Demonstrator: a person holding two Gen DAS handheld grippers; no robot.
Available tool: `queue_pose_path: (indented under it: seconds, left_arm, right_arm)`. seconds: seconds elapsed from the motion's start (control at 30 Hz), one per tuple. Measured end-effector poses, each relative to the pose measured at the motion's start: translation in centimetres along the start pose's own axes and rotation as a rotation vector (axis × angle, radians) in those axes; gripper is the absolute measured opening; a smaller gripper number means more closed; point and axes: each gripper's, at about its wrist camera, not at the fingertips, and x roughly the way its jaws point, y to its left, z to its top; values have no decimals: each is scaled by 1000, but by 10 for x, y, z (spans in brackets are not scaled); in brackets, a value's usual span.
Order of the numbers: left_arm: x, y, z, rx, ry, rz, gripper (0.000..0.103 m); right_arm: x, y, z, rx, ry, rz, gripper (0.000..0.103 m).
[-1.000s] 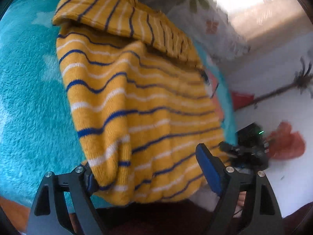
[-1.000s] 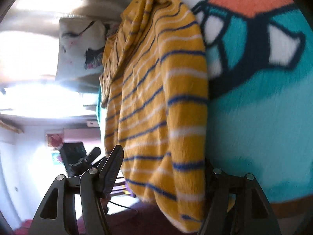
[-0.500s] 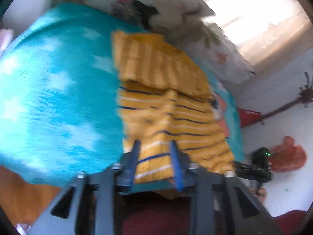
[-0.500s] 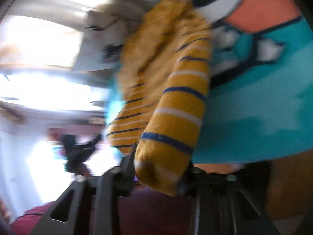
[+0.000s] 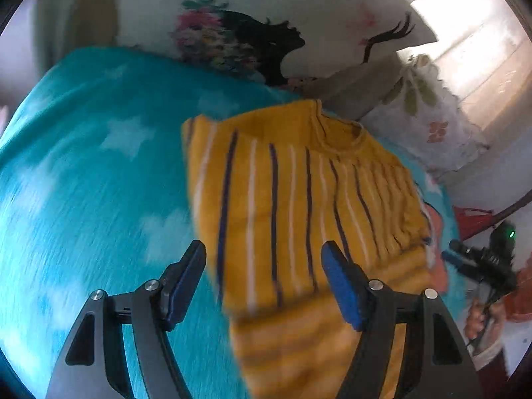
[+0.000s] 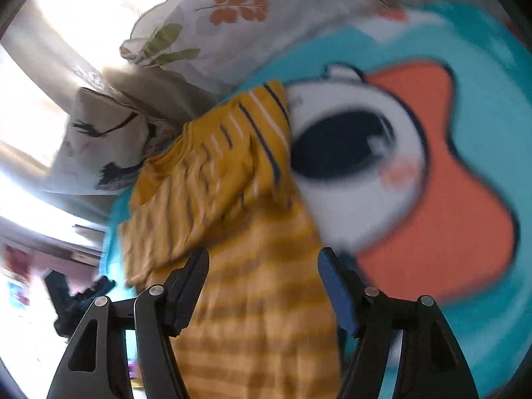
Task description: Fold small clothes
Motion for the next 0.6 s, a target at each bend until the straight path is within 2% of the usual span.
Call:
queue_pose_path:
  seconds: [0.13,0.2,0.3,0.37,0.4,0.47,0.53,0.57,0.6]
  left_arm:
    - [31,-5,23,-15,-2,17,77]
    - [41,-5,29,-10,-9,36,80]
    - [53,-6,37,-1,-4,56,83]
    - [58,-8,40,13,-6,69,85]
    - [59,-7,41,12,-8,68,89]
    - [61,-9,39,-2,-14,67,93]
    - [68,-18,40,11,3,114,92]
    - [72,-25,40,39,21,158,81]
    - [74,-36,42,74,38,196,53]
  right_arm:
    - [46,10,59,-83,14,-54,73]
    - [68,5,84,-80,38,-28,73]
    - [98,-5,106,-51,105,76,75]
    - [115,-6,111,-46,153,158,84]
    - [116,-5,111,-56,147,191,92]
    - [121,1,108,-60,171,293,92]
    - [125,10,99,-83,175,313,90]
    - [124,17,94,-120,162,280,88]
    - [123,26,90,-167,148,210,67]
